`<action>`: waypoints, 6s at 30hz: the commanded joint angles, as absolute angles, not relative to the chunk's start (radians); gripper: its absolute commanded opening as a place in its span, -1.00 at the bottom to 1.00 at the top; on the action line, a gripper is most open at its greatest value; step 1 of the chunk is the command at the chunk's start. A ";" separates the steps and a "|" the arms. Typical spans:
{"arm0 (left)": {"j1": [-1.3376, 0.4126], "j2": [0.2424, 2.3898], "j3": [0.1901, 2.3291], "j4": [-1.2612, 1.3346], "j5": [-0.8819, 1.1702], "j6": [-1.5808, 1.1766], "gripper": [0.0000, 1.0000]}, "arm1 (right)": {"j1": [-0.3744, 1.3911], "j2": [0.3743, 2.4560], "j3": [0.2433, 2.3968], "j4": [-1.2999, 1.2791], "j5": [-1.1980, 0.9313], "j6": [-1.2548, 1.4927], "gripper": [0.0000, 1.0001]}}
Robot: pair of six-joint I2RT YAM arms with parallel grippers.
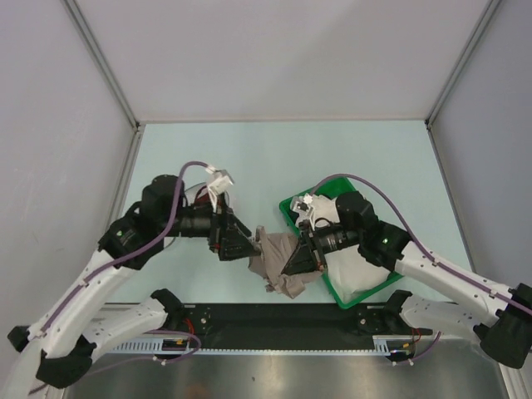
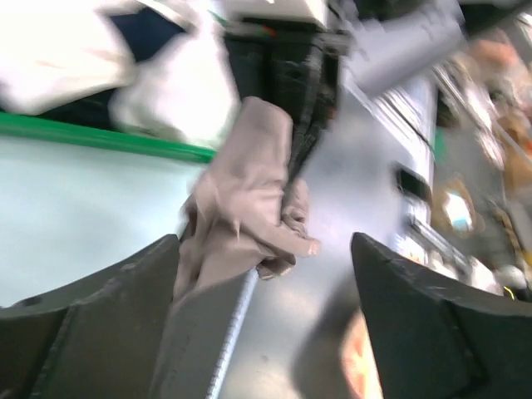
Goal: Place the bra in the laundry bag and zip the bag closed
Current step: Pick up the bra from the bin, then place the bra in the laundry bag.
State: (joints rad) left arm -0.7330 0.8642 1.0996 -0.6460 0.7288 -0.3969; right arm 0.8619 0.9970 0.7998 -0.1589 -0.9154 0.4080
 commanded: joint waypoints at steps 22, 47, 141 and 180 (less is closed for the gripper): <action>0.176 0.956 0.772 -0.670 0.025 -0.581 0.27 | 0.693 0.882 0.828 -0.189 -0.804 0.353 -1.00; 0.173 1.187 0.769 -0.403 0.294 -0.495 -1.00 | 0.782 1.060 0.910 -0.060 -0.712 0.373 -1.00; 0.048 0.986 0.839 -0.664 0.104 -0.522 -1.00 | 1.025 1.869 1.528 -0.385 -0.336 -0.255 0.99; 0.044 0.969 0.788 -0.672 0.333 -0.548 -1.00 | 0.908 2.235 1.683 0.161 -0.088 0.618 -0.33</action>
